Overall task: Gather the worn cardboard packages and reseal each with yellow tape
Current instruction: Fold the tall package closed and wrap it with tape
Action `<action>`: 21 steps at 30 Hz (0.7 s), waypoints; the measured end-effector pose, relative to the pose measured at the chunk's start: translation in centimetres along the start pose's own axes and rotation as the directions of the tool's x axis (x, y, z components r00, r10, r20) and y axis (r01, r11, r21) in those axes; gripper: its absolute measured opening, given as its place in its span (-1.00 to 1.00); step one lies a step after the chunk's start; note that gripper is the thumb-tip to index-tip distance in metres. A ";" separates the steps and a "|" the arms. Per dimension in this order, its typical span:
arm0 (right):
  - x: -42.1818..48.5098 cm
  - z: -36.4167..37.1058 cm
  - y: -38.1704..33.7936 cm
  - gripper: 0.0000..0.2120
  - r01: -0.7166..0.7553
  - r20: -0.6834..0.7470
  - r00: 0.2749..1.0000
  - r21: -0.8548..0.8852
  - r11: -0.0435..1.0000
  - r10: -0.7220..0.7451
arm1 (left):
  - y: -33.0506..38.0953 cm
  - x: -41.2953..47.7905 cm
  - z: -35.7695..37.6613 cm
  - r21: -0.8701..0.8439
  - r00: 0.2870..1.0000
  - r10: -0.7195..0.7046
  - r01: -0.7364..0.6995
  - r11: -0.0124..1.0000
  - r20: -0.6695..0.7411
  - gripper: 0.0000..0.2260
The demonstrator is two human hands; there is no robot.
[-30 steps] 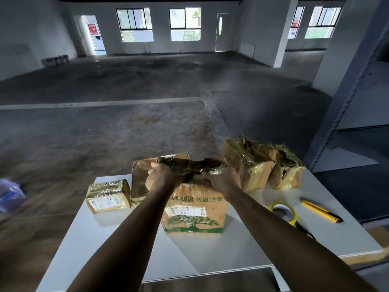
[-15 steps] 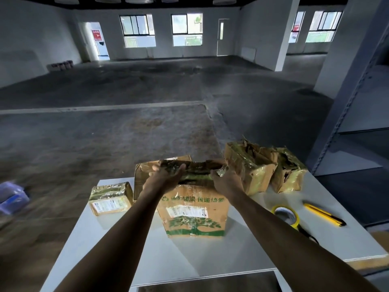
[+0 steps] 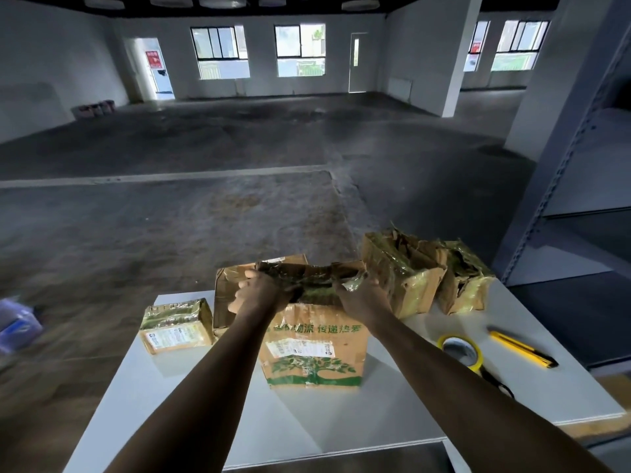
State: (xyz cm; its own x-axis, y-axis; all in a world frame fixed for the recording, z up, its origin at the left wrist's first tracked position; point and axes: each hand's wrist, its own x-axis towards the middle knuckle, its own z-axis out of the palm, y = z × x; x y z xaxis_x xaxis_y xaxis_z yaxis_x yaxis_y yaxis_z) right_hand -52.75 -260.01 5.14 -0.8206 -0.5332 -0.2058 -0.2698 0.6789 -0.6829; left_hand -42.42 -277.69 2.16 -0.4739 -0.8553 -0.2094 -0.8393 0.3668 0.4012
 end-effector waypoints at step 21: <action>1.3 -0.2 0.7 -0.39 0.009 -0.017 1.000 0.329 0.944 -0.003 | -0.3 -2.9 -1.5 -0.315 0.982 -0.031 -0.031 0.949 -0.188 -0.51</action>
State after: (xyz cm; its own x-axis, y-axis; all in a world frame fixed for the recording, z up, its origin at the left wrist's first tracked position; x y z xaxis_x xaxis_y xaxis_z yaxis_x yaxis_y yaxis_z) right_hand -54.10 -260.17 4.53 -0.8282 -0.5268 -0.1915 -0.0960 0.4699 -0.8775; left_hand -40.40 -275.91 4.01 -0.3895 -0.9197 -0.0502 -0.6979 0.2591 0.6677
